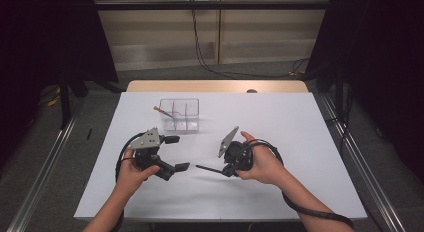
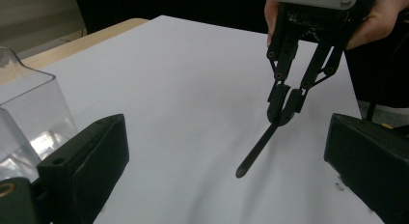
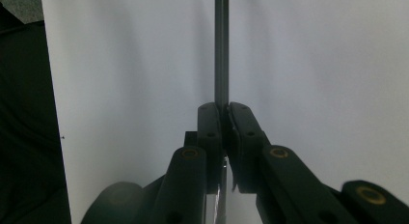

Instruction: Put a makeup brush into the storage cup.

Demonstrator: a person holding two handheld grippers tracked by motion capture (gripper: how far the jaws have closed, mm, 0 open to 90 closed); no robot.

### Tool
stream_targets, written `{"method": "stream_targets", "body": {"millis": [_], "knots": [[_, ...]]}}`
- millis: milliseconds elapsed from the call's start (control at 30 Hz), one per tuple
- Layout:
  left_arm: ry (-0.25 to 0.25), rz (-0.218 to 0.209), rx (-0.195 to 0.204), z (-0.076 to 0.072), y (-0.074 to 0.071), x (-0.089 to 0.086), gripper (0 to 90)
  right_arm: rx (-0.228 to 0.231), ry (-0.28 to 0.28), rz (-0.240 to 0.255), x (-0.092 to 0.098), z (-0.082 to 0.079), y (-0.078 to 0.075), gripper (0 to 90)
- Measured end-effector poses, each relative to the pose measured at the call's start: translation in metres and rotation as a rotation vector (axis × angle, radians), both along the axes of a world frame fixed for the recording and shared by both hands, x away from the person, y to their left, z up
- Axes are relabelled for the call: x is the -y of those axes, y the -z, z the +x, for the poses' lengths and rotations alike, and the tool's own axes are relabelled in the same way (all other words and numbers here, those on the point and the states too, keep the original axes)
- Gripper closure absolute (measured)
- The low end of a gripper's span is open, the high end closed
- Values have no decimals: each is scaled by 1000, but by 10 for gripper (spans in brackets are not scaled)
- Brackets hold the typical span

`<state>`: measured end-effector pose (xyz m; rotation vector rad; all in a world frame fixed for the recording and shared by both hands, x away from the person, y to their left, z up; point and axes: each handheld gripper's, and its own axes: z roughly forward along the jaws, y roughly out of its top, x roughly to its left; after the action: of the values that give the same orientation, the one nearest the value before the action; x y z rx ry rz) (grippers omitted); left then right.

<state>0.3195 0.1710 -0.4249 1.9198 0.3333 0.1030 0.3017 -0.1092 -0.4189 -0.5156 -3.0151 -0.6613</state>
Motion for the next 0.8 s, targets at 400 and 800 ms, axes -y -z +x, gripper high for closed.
{"method": "stream_targets", "body": {"millis": [400, 800], "knots": [[58, 30, -4, 2, 0, 18, 20, 3, -20, 4, -3, -1, 1, 846], [133, 121, -20, 6, -3, 37, 26, 0, -25, 6, -3, -2, -2, 846]]}}
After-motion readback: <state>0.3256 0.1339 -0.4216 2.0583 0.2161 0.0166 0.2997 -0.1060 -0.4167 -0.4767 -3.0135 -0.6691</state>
